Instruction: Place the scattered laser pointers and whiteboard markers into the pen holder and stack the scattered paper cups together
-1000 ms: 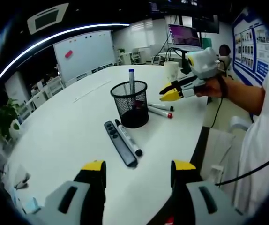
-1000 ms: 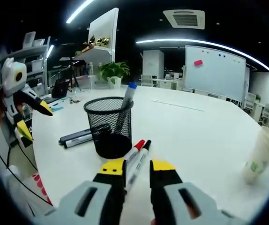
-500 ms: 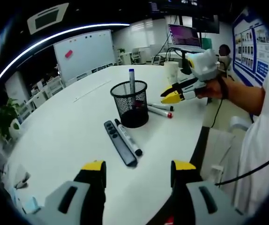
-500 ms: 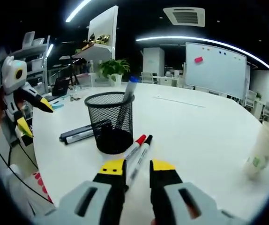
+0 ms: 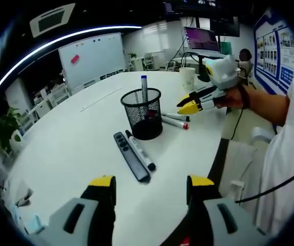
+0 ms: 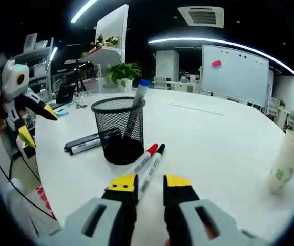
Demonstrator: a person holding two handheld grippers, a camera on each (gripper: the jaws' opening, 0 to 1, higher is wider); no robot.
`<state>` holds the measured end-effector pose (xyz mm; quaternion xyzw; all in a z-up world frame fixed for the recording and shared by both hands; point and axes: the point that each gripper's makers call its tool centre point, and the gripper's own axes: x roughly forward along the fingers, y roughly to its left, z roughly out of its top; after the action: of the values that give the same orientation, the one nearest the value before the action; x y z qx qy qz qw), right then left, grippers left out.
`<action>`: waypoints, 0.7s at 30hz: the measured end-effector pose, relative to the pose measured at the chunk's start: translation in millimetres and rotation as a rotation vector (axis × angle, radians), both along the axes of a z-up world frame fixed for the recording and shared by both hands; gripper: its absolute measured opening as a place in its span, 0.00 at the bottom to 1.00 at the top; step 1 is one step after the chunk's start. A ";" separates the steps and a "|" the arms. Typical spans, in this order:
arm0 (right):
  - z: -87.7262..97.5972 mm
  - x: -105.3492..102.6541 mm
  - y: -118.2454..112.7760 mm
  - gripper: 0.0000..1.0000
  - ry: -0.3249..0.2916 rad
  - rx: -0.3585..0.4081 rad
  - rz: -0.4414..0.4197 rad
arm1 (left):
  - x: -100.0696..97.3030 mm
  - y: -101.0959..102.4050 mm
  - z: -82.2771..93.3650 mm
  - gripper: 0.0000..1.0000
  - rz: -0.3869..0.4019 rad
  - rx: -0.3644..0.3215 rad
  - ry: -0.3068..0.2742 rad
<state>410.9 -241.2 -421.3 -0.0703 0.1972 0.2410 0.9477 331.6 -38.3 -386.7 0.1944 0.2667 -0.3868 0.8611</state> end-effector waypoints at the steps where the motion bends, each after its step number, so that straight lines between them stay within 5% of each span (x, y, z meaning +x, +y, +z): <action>1: -0.8 -0.1 -0.3 0.21 0.002 -0.001 -0.002 | -0.1 0.0 -0.1 0.56 0.000 0.000 0.000; 21: -1.6 -5.7 -5.4 0.20 0.015 -0.006 -0.009 | 1.2 -6.8 -0.4 0.56 -0.018 -0.014 -0.002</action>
<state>405.2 -246.6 -422.9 -0.0704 0.2052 0.2369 0.9470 332.9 -45.1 -387.1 0.1912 0.2613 -0.3964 0.8591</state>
